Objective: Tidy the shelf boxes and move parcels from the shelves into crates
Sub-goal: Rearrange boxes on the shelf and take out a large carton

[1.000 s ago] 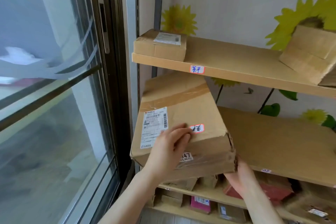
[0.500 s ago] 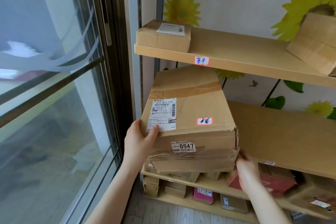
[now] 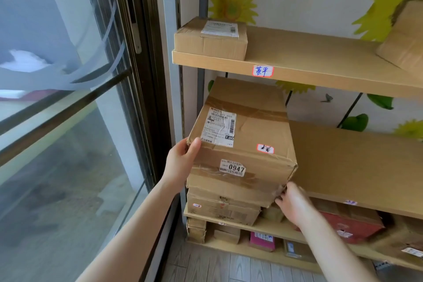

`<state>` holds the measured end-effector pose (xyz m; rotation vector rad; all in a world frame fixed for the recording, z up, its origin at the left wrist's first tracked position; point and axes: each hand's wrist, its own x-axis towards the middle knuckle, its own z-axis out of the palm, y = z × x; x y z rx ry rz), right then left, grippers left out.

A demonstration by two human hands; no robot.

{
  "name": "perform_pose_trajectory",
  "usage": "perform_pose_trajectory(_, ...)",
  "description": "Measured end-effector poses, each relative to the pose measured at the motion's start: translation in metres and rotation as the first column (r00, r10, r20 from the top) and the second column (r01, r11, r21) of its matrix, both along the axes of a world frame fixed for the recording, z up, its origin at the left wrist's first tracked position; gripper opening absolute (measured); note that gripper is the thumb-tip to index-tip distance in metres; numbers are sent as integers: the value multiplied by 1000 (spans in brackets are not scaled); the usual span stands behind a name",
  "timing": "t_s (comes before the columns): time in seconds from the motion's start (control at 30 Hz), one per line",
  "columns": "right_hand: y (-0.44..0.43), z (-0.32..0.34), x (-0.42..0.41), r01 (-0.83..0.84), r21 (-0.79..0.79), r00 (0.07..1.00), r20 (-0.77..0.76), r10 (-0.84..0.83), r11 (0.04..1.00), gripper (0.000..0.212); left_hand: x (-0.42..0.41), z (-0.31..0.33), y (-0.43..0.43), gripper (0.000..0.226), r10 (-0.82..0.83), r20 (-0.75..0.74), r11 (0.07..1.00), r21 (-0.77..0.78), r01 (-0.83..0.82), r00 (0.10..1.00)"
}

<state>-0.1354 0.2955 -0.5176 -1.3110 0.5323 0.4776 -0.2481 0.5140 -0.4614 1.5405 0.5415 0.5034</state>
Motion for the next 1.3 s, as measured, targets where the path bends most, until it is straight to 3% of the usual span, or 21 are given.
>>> perform_pose_trajectory(0.13,34,5,31,28,22,1000,14,-28,999,28,27,5,22,46,91,-63,990,110,-84,994)
perform_pose_trajectory(0.27,62,0,55,51,-13,998,36,-51,999,30,44,3,42,47,186,-79,971,164,-172,979)
perform_pose_trajectory(0.5,70,-7,62,181,-18,983,41,-181,983,31,47,-7,46,52,206,-17,953,232,-196,978)
perform_pose_trajectory(0.6,68,-3,57,200,63,979,35,-202,978,29,42,-15,43,41,203,43,966,153,-207,978)
perform_pose_trajectory(0.7,55,-21,41,187,186,964,155,-217,965,20,28,-57,39,35,348,55,937,-55,-345,936)
perform_pose_trajectory(0.8,37,-76,8,237,-26,927,305,-218,971,18,17,-126,32,24,366,-159,928,-16,-373,917)
perform_pose_trajectory(0.97,25,-187,-3,124,-379,978,203,-49,917,20,36,-235,29,33,153,-509,987,124,-104,847)
perform_pose_trajectory(1.1,34,-244,39,-6,-516,982,160,103,857,46,71,-301,44,50,197,-549,979,147,-138,812)
perform_pose_trajectory(1.2,41,-271,61,-54,-514,984,117,133,856,58,86,-334,49,32,174,-519,985,104,-140,837)
perform_pose_trajectory(1.3,41,-285,60,-19,-503,984,146,107,864,58,84,-348,46,31,231,-464,972,152,-180,855)
